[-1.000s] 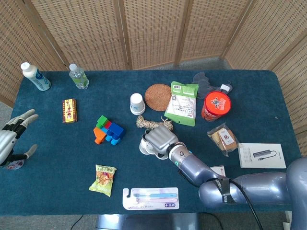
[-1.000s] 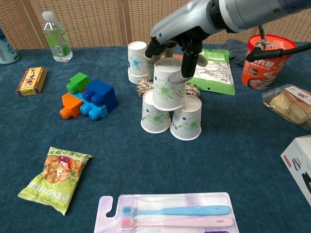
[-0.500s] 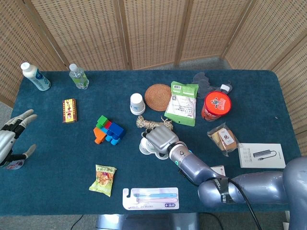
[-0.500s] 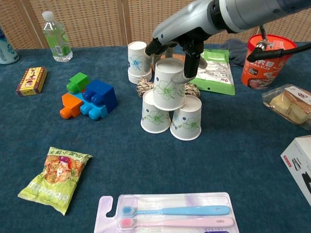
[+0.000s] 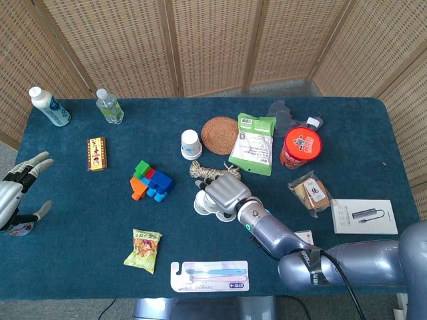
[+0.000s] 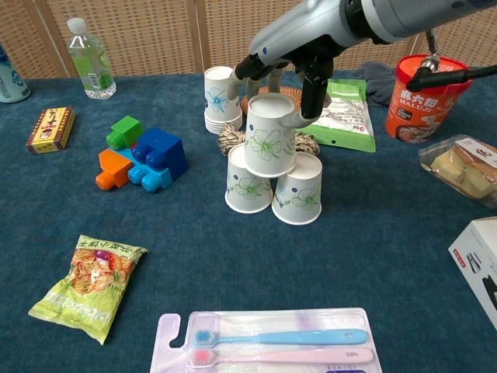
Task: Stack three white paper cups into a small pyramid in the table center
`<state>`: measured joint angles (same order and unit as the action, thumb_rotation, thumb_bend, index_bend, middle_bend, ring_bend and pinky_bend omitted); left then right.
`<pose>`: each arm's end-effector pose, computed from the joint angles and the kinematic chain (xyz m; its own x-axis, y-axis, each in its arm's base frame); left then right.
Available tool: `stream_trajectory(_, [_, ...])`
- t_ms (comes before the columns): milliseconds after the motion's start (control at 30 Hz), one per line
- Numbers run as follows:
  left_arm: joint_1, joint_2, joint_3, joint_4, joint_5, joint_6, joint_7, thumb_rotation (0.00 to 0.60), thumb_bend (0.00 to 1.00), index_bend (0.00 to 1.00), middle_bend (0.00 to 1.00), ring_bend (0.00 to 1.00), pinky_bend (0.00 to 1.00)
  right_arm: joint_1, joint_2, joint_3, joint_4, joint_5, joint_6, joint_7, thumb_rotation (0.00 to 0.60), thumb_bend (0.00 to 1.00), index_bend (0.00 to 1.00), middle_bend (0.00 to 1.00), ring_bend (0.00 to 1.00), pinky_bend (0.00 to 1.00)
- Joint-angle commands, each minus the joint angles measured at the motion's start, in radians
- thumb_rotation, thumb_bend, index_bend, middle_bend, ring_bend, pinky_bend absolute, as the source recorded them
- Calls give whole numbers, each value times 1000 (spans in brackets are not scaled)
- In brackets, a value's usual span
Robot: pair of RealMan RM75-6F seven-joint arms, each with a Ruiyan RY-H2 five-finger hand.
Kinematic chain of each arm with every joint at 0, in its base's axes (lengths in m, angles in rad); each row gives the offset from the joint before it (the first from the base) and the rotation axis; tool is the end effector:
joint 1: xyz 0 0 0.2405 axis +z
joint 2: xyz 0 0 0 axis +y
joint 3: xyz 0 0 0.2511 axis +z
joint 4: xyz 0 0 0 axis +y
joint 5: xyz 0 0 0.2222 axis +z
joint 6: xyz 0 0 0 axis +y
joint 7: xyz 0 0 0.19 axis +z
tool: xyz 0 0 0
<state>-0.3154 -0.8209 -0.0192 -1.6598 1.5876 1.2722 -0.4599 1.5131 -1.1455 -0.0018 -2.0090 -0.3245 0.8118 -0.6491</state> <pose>-0.2744 0.2861 0.1928 0.2525 0.1862 0.9495 0.9558 -0.2006 -0.2149 0.0227 -0.3568 -0.0106 0.7279 -0.3775 0.5725 -0.6588 -0.6165 0.4312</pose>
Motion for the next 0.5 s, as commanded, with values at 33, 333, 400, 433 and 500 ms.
stream_trajectory(33, [0,2,-1,-3,1,3,3,600,451,0,0,0,72,-3,6,1,-6,-3,5,6,600,516,21,172,196,544])
stream_trajectory(333, [8,9,2,-15,5,14,13,600,451,0,0,0,41,-25,19,15,-13,-37,29,33,600,507,0,156,179,520])
stream_trajectory(400, [9,11,3,-16,6,15,12,600,451,0,0,0,41,-31,26,18,-15,-43,34,39,600,507,0,156,179,518])
stream_trajectory(433, [10,13,3,-17,8,16,12,600,451,0,0,0,41,-34,30,21,-18,-47,37,42,600,507,0,156,179,518])
stream_trajectory(500, [10,14,4,-18,9,18,11,600,451,0,0,0,41,-39,38,25,-22,-52,44,46,600,508,0,156,179,518])
